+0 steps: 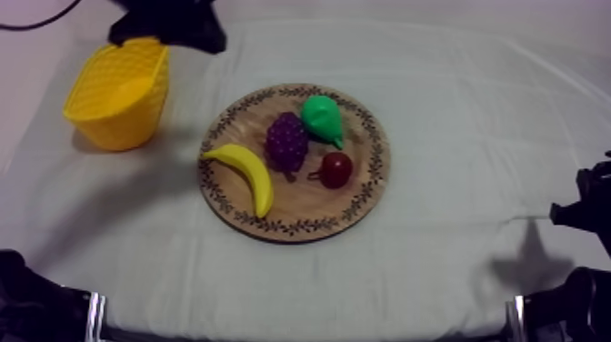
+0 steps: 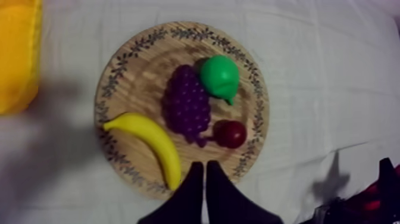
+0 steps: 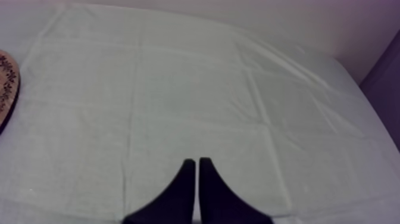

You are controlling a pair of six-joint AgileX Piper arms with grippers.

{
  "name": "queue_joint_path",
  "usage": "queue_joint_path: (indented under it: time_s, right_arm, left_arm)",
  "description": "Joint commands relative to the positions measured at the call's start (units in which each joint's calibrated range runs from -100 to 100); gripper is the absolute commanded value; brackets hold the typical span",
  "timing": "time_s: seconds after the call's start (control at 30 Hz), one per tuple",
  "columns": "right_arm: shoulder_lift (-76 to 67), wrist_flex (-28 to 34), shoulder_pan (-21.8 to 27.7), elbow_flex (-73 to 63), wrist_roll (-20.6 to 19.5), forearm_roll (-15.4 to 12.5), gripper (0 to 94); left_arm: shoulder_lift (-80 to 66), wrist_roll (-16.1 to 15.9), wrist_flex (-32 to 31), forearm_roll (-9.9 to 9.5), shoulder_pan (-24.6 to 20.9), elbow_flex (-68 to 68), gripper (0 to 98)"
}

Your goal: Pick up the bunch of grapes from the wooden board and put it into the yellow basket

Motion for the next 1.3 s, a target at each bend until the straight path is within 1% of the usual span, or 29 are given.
queue_joint_path:
  time_s: [0.0, 0.27, 0.37, 0.43, 0.53, 0.73, 0.83, 0.9, 1.03, 1.17, 1.27]
  right_arm:
    - [-0.02, -0.03, 0.00, -0.05, 0.00, -0.01, 0.3]
    - [-0.02, -0.03, 0.00, -0.05, 0.00, -0.01, 0.3]
    - [-0.02, -0.03, 0.00, -0.05, 0.00, -0.01, 0.3]
    - [-0.02, -0.03, 0.00, -0.05, 0.00, -0.01, 0.3]
    - [-0.02, -0.03, 0.00, -0.05, 0.00, -0.01, 0.3]
    - [-0.02, -0.03, 0.00, -0.05, 0.00, -0.01, 0.3]
    - [-0.02, -0.03, 0.00, -0.05, 0.00, -0.01, 0.3]
    - [-0.02, -0.03, 0.00, -0.05, 0.00, -0.01, 0.3]
    - [-0.02, -0.03, 0.00, -0.05, 0.00, -0.01, 0.3]
    - [-0.02, -0.03, 0.00, -0.05, 0.00, -0.01, 0.3]
    - [-0.02, -0.03, 0.00, -0.05, 0.00, -0.01, 0.3]
  left_arm:
    - [8.21, 0.36, 0.97, -0.08, 0.71, -8.73, 0.0]
    - [18.95, 0.66, 3.23, -0.25, 1.93, -17.20, 2.3]
    - [21.13, 0.86, 4.27, -0.43, 1.91, -18.71, 5.1]
    - [22.00, 1.08, 4.69, -0.53, 1.76, -19.04, 8.8]
    - [22.66, 1.55, 4.95, -0.79, 1.57, -18.79, 20.0]
    - [23.00, 1.57, 4.74, -1.44, 1.57, -17.75, 55.4]
    - [23.10, 1.35, 4.04, -1.51, 1.65, -16.90, 69.4]
    - [23.30, 1.01, 3.60, -1.45, 1.70, -16.30, 76.6]
    - [24.27, -0.22, 2.63, -0.98, 1.78, -14.90, 85.3]
    - [26.00, -1.47, 2.23, -0.45, 1.88, -13.37, 87.0]
    - [27.50, -1.53, 2.14, -0.29, 2.01, -11.68, 87.2]
